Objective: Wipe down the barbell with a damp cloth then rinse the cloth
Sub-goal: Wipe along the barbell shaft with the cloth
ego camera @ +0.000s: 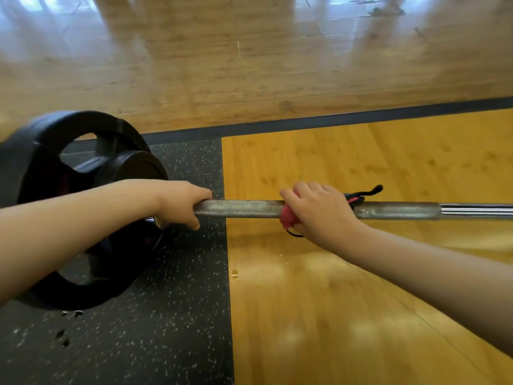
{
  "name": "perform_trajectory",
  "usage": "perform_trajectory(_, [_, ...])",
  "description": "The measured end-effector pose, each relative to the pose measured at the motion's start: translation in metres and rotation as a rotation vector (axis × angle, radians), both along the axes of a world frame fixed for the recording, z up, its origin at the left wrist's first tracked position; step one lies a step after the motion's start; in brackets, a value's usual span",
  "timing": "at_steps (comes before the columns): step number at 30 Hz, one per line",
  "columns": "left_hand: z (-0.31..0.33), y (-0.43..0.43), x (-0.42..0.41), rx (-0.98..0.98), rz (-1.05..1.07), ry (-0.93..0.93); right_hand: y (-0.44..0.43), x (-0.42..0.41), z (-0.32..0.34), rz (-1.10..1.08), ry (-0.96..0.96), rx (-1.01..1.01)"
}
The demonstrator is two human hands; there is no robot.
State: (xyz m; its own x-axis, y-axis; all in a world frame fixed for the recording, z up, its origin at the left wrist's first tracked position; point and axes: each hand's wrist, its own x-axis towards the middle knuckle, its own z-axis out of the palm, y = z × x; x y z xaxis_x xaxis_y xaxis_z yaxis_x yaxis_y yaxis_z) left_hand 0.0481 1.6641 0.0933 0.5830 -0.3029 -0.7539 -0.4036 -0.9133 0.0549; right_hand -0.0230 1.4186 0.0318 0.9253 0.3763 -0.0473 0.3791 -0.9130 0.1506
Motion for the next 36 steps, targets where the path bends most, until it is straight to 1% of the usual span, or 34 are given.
perform_trajectory(4, [-0.011, -0.003, 0.013, 0.02, 0.036, 0.028, -0.027, -0.005, 0.005, -0.072, 0.011, 0.021])
perform_trajectory(7, [-0.016, -0.005, 0.015, 0.056, 0.005, 0.019, -0.02, -0.004, 0.006, -0.028, 0.013, 0.05])
perform_trajectory(8, [-0.016, -0.005, 0.014, 0.075, -0.027, -0.004, -0.014, -0.002, 0.005, -0.006, 0.013, 0.042])
perform_trajectory(11, [-0.015, 0.003, 0.016, 0.153, -0.215, -0.14, 0.018, 0.006, 0.004, 0.064, 0.035, 0.047])
perform_trajectory(12, [-0.015, 0.007, 0.016, 0.147, -0.243, -0.172, 0.033, 0.009, 0.004, 0.105, 0.026, 0.062])
perform_trajectory(14, [-0.018, 0.014, 0.015, 0.103, -0.205, -0.184, 0.066, 0.015, 0.004, 0.178, -0.003, 0.118])
perform_trajectory(17, [-0.024, 0.017, 0.011, 0.077, -0.199, -0.257, 0.091, 0.024, 0.008, 0.179, 0.015, 0.23])
perform_trajectory(20, [-0.025, 0.018, 0.007, 0.061, -0.234, -0.34, 0.078, 0.023, 0.006, 0.171, 0.032, 0.243])
perform_trajectory(24, [-0.029, 0.018, 0.005, 0.109, -0.312, -0.385, 0.034, 0.008, 0.006, 0.067, 0.002, 0.168])
perform_trajectory(26, [-0.028, 0.014, 0.007, 0.133, -0.321, -0.354, 0.008, -0.001, 0.01, -0.023, 0.026, 0.161])
perform_trajectory(29, [-0.026, 0.009, 0.012, 0.158, -0.236, -0.225, -0.022, -0.008, 0.012, -0.093, 0.089, 0.185])
perform_trajectory(32, [-0.027, 0.006, 0.017, 0.156, -0.148, -0.11, -0.024, -0.01, 0.01, -0.078, 0.099, 0.299])
perform_trajectory(36, [-0.024, 0.004, 0.014, 0.146, -0.121, -0.094, 0.018, -0.011, 0.011, 0.036, 0.02, 0.488])
